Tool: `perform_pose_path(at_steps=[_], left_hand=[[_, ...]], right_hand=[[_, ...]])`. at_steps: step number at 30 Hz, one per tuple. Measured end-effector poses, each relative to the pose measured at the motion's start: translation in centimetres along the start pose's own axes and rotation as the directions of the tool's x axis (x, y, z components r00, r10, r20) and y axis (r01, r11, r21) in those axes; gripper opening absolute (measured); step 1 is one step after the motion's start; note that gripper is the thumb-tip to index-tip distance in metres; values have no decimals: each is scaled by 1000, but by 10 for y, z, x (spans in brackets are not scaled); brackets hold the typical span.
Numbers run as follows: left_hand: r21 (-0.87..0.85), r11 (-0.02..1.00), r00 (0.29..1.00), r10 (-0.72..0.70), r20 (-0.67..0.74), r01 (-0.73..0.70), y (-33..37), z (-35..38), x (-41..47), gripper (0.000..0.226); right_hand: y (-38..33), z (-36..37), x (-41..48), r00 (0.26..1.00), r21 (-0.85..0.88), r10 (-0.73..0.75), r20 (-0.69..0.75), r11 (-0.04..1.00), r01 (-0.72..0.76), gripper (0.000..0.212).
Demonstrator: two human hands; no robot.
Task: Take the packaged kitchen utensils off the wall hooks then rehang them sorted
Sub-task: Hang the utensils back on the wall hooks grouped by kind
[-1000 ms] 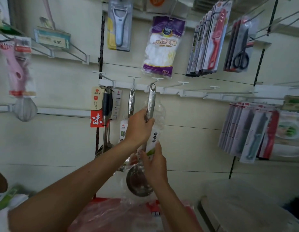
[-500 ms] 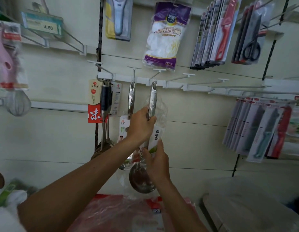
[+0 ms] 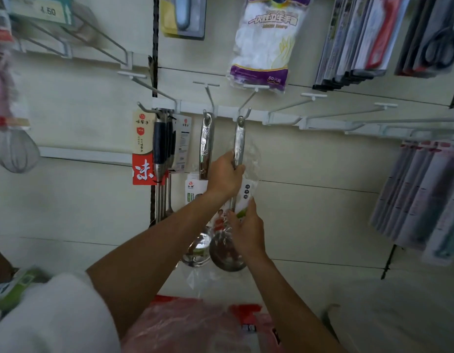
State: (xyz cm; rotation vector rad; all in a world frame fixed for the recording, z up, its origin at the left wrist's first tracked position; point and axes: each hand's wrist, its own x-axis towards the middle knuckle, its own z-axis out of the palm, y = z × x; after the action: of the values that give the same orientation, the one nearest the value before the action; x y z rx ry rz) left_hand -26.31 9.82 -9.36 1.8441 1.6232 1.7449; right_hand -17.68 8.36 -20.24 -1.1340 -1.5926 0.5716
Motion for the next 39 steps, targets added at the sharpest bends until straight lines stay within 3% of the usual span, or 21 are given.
perform_pose_path(at_steps=[6,14,16,20,22,25,28,32,35,39], left_hand=[[39,991,991,-130,-19,131,-11,22,30,13],[91,979,982,-179,-61,184,-17,30,39,19],[60,983,983,-172,-62,176,-15,29,36,31],[10,976,975,-217,36,217,-5,22,19,86],[12,988,985,-154,74,153,-1,15,-5,93],[46,997,990,60,125,-67,4,-7,-53,73],[135,971,967,170,190,-198,8,-43,-91,69],[475,786,916,376,139,-395,3,-104,-121,70],[736,588,920,372,121,-334,-12,-152,-133,77],[856,465,955,278,100,-225,-37,-217,-150,80]], right_hand=[[15,19,39,1000,-35,3,14,999,-3,69],[20,30,55,1000,4,22,8,1000,-22,72],[23,27,53,999,8,33,6,999,-33,75],[18,12,42,999,-11,54,8,998,-54,91],[15,-2,37,1000,-77,9,-22,997,-11,91],[6,-23,25,984,-181,-143,-109,976,122,84],[-10,-38,11,944,-323,-294,-151,917,234,84],[-38,-44,-10,891,-498,-436,-124,804,324,76],[-62,-34,-32,856,-549,-510,-78,739,391,78],[-95,-1,-59,837,-560,-547,5,692,456,77]])
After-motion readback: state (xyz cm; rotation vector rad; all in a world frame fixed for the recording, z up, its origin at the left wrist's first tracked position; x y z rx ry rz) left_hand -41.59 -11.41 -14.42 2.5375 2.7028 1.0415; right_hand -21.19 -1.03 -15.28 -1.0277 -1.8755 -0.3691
